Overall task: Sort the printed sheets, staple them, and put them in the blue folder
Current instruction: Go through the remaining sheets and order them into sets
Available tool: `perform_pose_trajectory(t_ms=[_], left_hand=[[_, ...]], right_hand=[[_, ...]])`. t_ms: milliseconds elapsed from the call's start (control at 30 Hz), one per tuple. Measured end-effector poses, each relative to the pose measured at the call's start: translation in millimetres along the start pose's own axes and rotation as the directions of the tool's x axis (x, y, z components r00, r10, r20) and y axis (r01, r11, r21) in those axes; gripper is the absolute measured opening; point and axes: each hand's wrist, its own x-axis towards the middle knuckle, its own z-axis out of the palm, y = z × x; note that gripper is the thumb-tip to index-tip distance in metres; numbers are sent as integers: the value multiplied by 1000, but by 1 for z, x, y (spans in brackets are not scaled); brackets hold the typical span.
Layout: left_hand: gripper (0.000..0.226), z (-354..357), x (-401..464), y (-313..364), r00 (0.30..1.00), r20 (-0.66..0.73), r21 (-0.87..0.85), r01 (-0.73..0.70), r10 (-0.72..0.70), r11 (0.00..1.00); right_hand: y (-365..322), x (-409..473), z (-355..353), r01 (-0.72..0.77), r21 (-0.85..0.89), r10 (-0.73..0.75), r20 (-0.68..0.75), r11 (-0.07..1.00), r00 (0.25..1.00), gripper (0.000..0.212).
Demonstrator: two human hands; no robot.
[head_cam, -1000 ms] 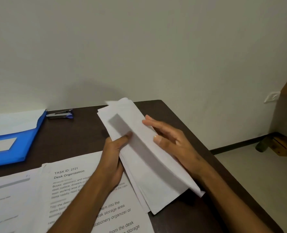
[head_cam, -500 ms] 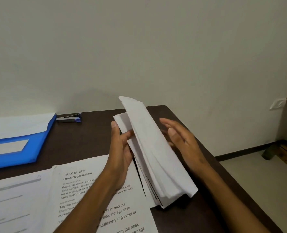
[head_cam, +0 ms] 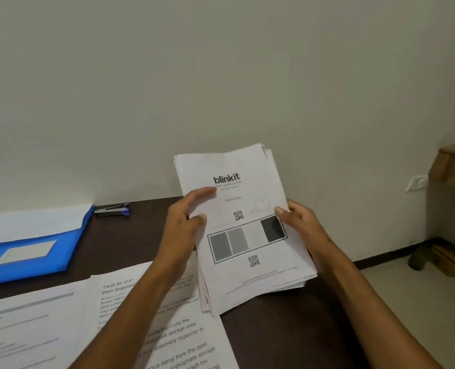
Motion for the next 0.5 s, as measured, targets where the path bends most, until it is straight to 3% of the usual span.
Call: perform_pose_trajectory(t_ms=[167, 233, 300, 400, 500], left_hand=[[96, 14, -1, 40, 925, -77, 62, -368, 372, 928], [97, 22, -4, 46, 892, -153, 42, -424, 425, 905], [91, 29, -16, 32, 916, -205, 1, -353, 345, 936], [70, 41, -44, -7, 989, -139, -86, -54, 41, 995], [50, 48, -60, -21, 993, -95, -138, 50, -63, 989]], right_hand=[[-36, -16, -9, 141, -87, -155, -189, 986, 970, 31], [-41, -25, -9, 199, -106, -219, -247, 974, 944, 30], [-31, -34, -6, 213, -145, -245, -272, 966, 930, 31], [3, -52, 5, 156, -198, -211, -297, 968, 931, 37], [23, -63, 9, 125, -179, -187, -390, 976, 902, 28]])
